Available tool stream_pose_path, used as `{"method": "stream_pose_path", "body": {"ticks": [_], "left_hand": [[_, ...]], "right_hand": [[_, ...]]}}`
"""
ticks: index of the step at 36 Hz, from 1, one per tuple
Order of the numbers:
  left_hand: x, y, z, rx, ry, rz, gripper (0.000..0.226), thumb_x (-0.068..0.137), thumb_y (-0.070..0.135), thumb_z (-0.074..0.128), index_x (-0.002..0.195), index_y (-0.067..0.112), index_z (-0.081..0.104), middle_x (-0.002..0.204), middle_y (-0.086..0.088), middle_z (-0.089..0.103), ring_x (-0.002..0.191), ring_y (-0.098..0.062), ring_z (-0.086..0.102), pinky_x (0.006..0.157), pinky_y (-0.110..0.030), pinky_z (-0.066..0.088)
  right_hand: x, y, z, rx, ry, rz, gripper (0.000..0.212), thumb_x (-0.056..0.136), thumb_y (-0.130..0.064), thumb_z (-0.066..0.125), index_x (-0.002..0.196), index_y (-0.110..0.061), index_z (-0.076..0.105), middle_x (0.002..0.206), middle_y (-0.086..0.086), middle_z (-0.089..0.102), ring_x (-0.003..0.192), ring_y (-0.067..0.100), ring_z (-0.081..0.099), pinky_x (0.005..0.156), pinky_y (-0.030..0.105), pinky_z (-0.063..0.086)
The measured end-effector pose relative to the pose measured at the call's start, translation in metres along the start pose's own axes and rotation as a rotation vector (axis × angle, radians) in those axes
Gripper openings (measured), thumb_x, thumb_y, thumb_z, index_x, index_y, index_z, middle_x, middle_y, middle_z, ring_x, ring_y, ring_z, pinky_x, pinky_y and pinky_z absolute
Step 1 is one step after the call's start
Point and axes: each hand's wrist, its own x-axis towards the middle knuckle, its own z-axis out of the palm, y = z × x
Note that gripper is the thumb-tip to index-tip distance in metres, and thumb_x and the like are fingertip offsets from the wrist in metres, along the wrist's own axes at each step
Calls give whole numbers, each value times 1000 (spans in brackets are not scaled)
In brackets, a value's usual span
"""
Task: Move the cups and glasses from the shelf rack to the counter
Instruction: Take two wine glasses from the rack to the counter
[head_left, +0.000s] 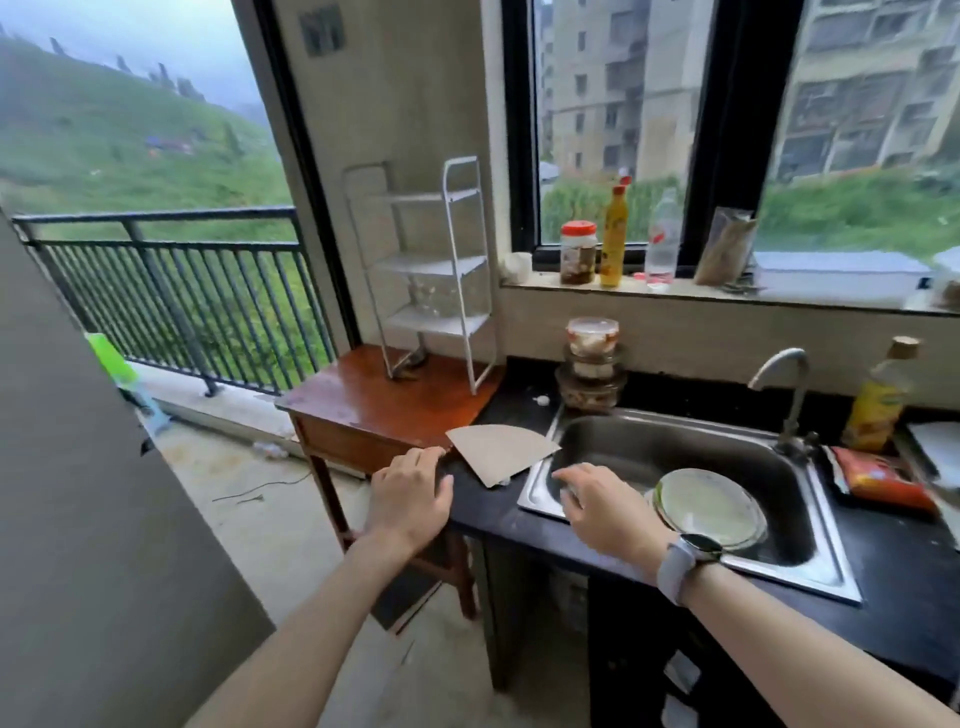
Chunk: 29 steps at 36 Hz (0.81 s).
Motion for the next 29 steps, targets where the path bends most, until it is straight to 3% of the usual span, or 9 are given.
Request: {"method": "stream_pose_path", "body": {"ticks": [5, 10, 14, 19, 23, 27, 29], "left_hand": [[81, -48, 4, -55, 41, -99, 37, 89, 25, 51, 124, 13, 52, 125, -10, 58, 116, -29, 53, 98, -42, 43], [175, -81, 9, -186, 64, -195, 34, 91, 23, 50, 123, 11, 53, 124, -11, 57, 113, -28, 55, 96, -37, 43], [224, -111, 20, -273, 104, -246, 32, 91, 20, 50, 121, 11, 54, 123, -9, 59, 114, -24, 55, 95, -31, 43], [267, -157, 44, -313, 126, -303, 30, 91, 19, 51, 119, 11, 56, 120, -8, 62, 111, -24, 57, 97, -35, 45], [309, -192, 74, -378, 114, -333, 28, 92, 19, 49, 119, 12, 55, 120, -7, 62, 110, -23, 57, 97, -36, 44], [365, -223, 113, -445, 119, -294, 28, 90, 16, 52, 117, 12, 55, 113, -7, 63, 99, -14, 58, 85, -23, 42], [397, -236, 130, -487, 106, -266, 28, 90, 16, 52, 118, 12, 54, 110, -6, 63, 95, -15, 58, 83, -23, 43]], "right_hand": [[108, -15, 23, 146, 44, -55, 34, 92, -22, 41, 122, -15, 56, 128, 3, 59, 120, 20, 51, 102, 30, 38], [214, -21, 33, 246, 49, -62, 31, 90, -17, 42, 115, -13, 61, 119, 7, 63, 113, 23, 56, 98, 34, 43], [286, -35, 43, 312, 50, -81, 34, 91, -14, 42, 122, -9, 55, 125, 8, 60, 117, 22, 55, 102, 34, 42], [354, -54, 70, 450, 37, -50, 36, 94, -12, 41, 128, -9, 49, 127, 8, 59, 111, 23, 58, 100, 38, 46], [404, -60, 101, 537, 82, -8, 36, 94, -11, 42, 130, -9, 47, 128, 8, 58, 118, 21, 54, 105, 38, 42], [456, -62, 134, 567, 126, 32, 40, 95, -12, 40, 135, -12, 41, 133, 6, 54, 125, 18, 49, 107, 29, 38], [487, -63, 149, 560, 158, 36, 43, 95, -11, 40, 137, -12, 38, 135, 6, 51, 127, 16, 46, 108, 27, 36]]}}
